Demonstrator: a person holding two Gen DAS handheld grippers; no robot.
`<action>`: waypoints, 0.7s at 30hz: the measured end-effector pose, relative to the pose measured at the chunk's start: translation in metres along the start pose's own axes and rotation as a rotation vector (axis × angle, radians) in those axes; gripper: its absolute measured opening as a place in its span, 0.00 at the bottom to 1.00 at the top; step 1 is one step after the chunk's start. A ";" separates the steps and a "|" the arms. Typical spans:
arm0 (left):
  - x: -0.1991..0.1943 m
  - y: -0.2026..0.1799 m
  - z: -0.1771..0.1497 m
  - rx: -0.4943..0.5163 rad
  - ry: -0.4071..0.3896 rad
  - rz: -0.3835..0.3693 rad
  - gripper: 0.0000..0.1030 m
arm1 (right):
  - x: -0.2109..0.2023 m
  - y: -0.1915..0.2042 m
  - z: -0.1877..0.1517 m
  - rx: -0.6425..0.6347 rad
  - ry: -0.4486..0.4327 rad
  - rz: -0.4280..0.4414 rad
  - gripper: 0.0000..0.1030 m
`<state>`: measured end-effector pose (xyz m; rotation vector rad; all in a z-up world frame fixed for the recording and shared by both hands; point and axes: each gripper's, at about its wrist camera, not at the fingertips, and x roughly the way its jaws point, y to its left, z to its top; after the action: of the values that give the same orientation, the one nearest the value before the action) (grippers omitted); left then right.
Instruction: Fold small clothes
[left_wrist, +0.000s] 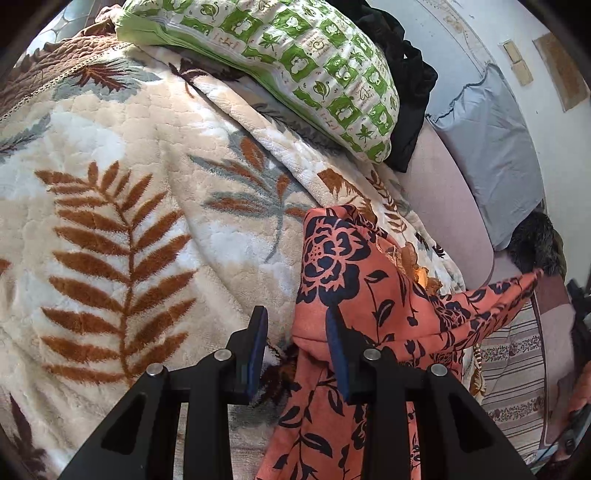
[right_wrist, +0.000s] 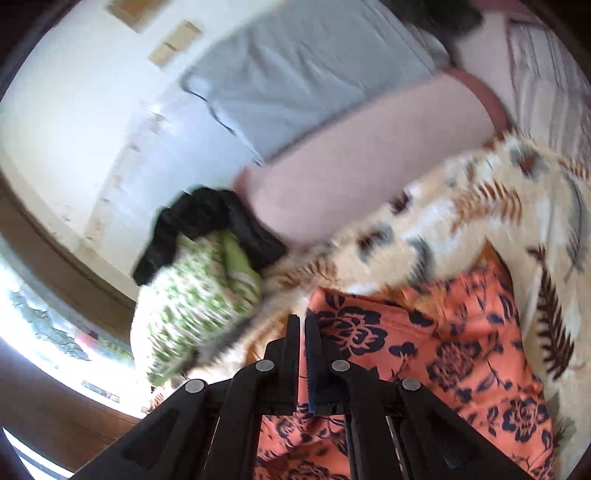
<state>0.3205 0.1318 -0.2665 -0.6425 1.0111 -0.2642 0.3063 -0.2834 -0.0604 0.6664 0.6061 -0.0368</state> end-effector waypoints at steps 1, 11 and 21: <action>-0.001 0.000 0.000 -0.001 -0.005 0.004 0.32 | -0.020 0.020 0.011 -0.036 -0.072 0.034 0.03; 0.009 -0.013 -0.005 0.049 0.023 0.009 0.32 | 0.008 0.039 0.007 -0.214 0.077 -0.009 0.04; 0.019 0.004 -0.008 -0.045 0.171 -0.033 0.62 | 0.141 -0.135 -0.063 0.156 0.450 -0.061 0.08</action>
<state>0.3235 0.1226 -0.2855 -0.6859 1.1741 -0.3307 0.3604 -0.3312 -0.2525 0.8146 1.0647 0.0095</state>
